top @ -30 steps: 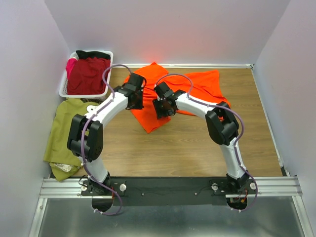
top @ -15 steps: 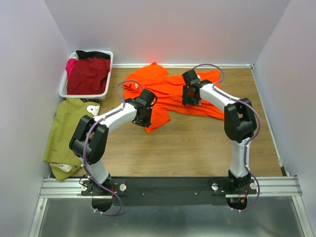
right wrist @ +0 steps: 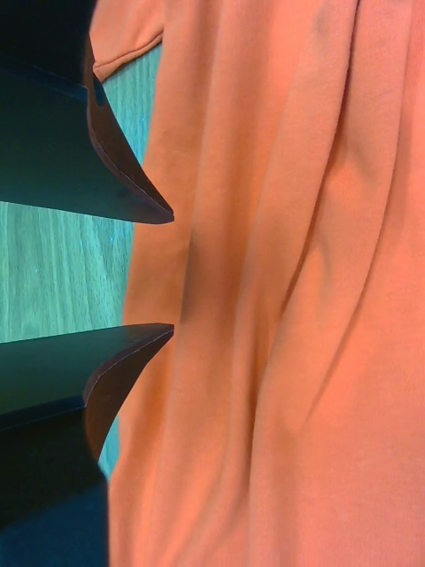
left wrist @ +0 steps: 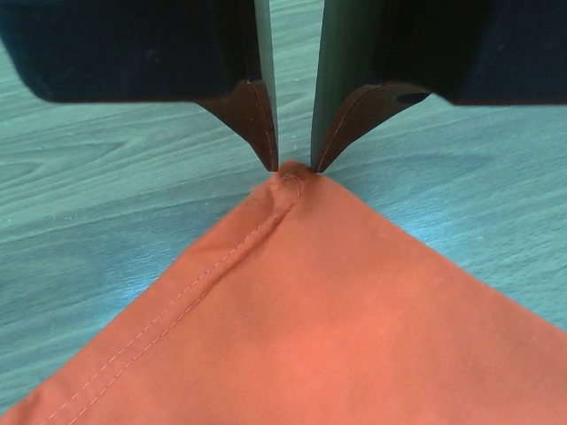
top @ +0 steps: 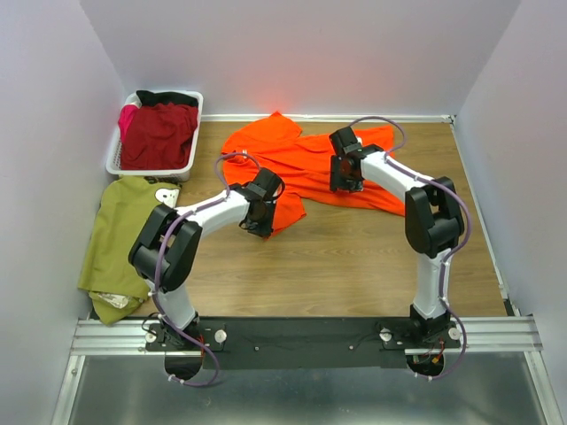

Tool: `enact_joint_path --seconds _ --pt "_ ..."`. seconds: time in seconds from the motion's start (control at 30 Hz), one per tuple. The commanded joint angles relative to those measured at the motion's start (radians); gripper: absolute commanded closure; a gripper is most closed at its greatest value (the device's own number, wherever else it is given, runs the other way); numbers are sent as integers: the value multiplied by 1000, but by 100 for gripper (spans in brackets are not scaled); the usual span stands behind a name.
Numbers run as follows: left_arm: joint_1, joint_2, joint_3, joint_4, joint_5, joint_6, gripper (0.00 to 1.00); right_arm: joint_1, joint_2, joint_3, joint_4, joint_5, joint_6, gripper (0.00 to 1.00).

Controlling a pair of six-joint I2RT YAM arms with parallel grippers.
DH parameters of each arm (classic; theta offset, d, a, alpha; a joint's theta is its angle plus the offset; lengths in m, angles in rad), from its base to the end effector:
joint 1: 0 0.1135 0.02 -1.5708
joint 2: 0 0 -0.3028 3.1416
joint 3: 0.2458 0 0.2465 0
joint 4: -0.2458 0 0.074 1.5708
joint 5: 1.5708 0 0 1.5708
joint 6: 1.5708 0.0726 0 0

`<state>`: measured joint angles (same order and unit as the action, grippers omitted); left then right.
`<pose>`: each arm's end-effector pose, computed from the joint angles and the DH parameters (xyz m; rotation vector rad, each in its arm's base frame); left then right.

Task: Fold and stack the t-shirts
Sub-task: Flatten out the tshirt

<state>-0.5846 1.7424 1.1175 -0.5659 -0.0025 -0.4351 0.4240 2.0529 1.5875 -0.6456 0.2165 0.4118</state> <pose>0.2962 -0.1958 0.1845 0.2082 2.7894 -0.2595 0.4305 0.1772 0.1982 0.0510 2.6362 -0.0115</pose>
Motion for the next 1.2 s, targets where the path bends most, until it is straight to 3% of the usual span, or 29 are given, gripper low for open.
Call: enact_joint_path --seconds 0.0,0.4,0.63,1.17 --pt "-6 46 -16 46 15 -4 69 -13 -51 -17 -20 27 9 42" --pt "-7 118 -47 92 10 6 70 -53 -125 -55 -28 55 8 42" --pt "-8 132 -45 63 -54 12 100 -91 -177 -104 -35 81 9 43" --pt "11 -40 8 -140 -398 -117 100 -240 -390 -396 -71 167 51 43"
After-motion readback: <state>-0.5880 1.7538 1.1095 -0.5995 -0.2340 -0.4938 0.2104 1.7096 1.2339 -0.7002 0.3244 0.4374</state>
